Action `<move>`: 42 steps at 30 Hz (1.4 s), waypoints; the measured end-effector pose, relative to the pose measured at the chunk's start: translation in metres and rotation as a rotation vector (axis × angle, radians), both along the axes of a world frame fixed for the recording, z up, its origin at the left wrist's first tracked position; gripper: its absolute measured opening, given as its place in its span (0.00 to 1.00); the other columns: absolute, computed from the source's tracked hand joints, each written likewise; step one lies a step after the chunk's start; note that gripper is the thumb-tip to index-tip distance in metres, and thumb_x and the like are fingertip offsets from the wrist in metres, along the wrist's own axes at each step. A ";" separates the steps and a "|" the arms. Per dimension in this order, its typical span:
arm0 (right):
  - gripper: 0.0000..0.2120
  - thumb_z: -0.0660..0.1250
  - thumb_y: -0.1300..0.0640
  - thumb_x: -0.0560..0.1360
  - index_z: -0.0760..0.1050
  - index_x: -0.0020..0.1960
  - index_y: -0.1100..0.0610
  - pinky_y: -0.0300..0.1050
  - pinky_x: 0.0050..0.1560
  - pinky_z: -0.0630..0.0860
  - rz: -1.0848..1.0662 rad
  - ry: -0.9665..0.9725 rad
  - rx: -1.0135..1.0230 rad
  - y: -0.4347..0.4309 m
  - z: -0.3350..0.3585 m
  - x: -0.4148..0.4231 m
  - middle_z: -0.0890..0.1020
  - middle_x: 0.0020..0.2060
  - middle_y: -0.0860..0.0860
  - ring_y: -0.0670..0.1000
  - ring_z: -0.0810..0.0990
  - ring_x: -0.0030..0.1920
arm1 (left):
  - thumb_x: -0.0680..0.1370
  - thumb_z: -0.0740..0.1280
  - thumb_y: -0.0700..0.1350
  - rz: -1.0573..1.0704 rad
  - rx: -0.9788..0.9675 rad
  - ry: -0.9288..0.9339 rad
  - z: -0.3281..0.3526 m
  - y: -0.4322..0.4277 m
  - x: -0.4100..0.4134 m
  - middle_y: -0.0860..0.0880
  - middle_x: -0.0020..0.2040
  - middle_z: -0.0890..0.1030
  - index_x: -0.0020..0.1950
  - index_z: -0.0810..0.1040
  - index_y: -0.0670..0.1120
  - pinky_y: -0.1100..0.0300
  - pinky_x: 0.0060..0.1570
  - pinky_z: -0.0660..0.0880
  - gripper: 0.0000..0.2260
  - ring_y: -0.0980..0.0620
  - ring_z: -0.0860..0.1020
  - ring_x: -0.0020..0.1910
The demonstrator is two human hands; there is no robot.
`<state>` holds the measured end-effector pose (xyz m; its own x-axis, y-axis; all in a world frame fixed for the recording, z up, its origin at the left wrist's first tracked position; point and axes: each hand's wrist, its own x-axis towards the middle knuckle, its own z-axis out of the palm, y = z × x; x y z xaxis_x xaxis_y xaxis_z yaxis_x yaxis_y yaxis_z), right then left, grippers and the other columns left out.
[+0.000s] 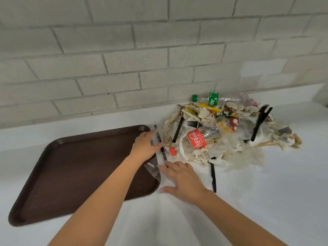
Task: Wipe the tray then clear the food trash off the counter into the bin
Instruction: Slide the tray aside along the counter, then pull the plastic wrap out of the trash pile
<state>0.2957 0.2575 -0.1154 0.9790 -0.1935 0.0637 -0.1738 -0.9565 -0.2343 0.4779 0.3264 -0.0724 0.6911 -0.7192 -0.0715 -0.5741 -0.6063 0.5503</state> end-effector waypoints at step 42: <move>0.10 0.62 0.49 0.77 0.76 0.47 0.56 0.42 0.40 0.72 -0.576 -0.078 0.271 -0.146 -0.002 -0.172 0.75 0.44 0.49 0.52 0.77 0.42 | 0.74 0.66 0.42 -0.130 -0.095 -0.106 -0.041 -0.027 -0.256 0.49 0.55 0.70 0.58 0.75 0.43 0.69 0.48 0.68 0.13 0.51 0.74 0.51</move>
<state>0.1242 0.1110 -0.1176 0.7081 -0.7060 0.0056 -0.6147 -0.6203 -0.4872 0.2217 0.2992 -0.1138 0.5917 -0.8032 0.0694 -0.7021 -0.4711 0.5340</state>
